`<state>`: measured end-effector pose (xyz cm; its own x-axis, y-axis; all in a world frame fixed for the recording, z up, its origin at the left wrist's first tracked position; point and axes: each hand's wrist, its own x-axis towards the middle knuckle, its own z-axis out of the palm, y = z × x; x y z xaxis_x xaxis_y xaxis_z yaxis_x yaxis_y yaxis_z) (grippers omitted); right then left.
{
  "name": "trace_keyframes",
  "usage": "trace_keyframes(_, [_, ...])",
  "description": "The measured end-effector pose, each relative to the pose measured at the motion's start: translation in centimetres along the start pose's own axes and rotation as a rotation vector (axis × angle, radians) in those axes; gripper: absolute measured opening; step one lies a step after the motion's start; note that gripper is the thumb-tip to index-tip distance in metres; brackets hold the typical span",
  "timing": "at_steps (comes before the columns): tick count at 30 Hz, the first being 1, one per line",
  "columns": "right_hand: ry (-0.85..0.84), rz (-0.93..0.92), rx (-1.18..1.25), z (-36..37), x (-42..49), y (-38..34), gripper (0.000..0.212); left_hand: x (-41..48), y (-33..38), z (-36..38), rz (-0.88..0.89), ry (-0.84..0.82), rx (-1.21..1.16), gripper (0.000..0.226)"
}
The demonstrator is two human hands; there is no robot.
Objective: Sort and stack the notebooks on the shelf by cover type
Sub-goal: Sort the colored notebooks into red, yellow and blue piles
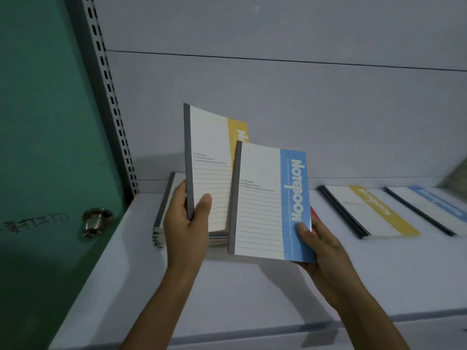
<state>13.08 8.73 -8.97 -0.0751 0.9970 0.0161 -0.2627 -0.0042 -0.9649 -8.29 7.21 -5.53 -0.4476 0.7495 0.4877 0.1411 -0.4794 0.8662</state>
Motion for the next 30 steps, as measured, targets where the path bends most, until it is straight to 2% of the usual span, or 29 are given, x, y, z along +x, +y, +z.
trace_keyframes(6, [0.136,-0.027,0.033,-6.2,0.2,-1.4,0.04,-1.8,-0.1,7.3,-0.056,-0.11,-0.071,0.035])
trace_keyframes(12, [0.296,-0.033,0.04,-14.1,0.9,-2.9,0.018,-4.7,-0.1,16.0,-0.098,-0.226,-0.079,0.032])
trace_keyframes(16, [0.353,-0.014,0.001,-19.6,1.5,-4.3,0.022,-6.6,0.0,22.0,-0.123,-0.252,-0.095,0.031])
trace_keyframes(20, [0.443,0.004,-0.019,-25.4,2.4,-5.6,0.014,-8.4,-0.6,28.2,-0.179,-0.248,-0.122,0.04])
trace_keyframes(25, [0.462,-0.017,-0.107,-30.9,4.3,-7.3,0.021,-10.4,-2.8,33.6,-0.172,-0.235,0.057,0.038])
trace_keyframes(30, [0.432,-0.049,-0.212,-35.9,7.4,-8.6,0.008,-10.2,-5.8,35.2,-0.08,-0.124,0.529,0.042])
